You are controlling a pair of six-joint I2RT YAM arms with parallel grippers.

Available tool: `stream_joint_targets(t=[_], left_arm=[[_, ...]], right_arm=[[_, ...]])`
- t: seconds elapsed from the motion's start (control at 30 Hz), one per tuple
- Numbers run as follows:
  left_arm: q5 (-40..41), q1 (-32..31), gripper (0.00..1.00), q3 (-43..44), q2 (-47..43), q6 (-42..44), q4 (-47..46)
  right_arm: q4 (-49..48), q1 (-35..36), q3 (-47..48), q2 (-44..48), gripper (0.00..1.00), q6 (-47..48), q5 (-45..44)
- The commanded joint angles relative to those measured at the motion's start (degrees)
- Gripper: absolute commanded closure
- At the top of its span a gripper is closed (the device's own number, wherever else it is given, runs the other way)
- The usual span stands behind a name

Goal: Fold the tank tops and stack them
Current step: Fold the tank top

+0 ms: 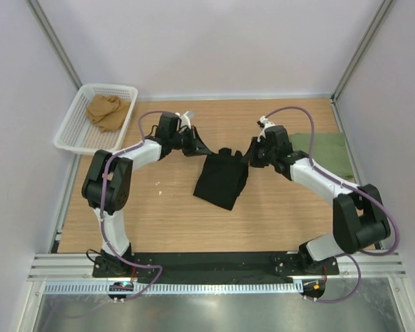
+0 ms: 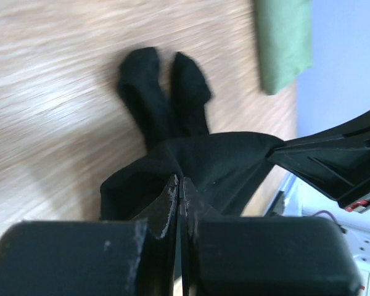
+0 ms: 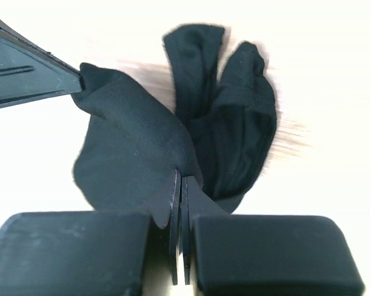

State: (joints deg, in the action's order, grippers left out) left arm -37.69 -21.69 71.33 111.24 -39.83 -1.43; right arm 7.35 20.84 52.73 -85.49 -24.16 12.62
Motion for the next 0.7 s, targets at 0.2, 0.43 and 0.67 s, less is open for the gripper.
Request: stream_joint_targets(t=[0.2, 0.43, 0.67], left_arm=[[-2.74, -1.42, 1.0, 6.96, 0.28, -5.86, -5.6], [-0.54, -5.37, 1.0, 21.64, 16.97, -8.33, -8.41], [4.65, -5.55, 0.98, 25.34, 21.38, -8.6, -8.59]], right_arm=[[0.03, -5.45, 0.7, 0.96, 0.99, -1.32, -7.44], [-5.95, -9.5, 4.39, -12.49, 0.99, -7.03, -10.24], [-4.98, -9.59, 6.25, -16.37, 0.96, -9.41, -16.57]])
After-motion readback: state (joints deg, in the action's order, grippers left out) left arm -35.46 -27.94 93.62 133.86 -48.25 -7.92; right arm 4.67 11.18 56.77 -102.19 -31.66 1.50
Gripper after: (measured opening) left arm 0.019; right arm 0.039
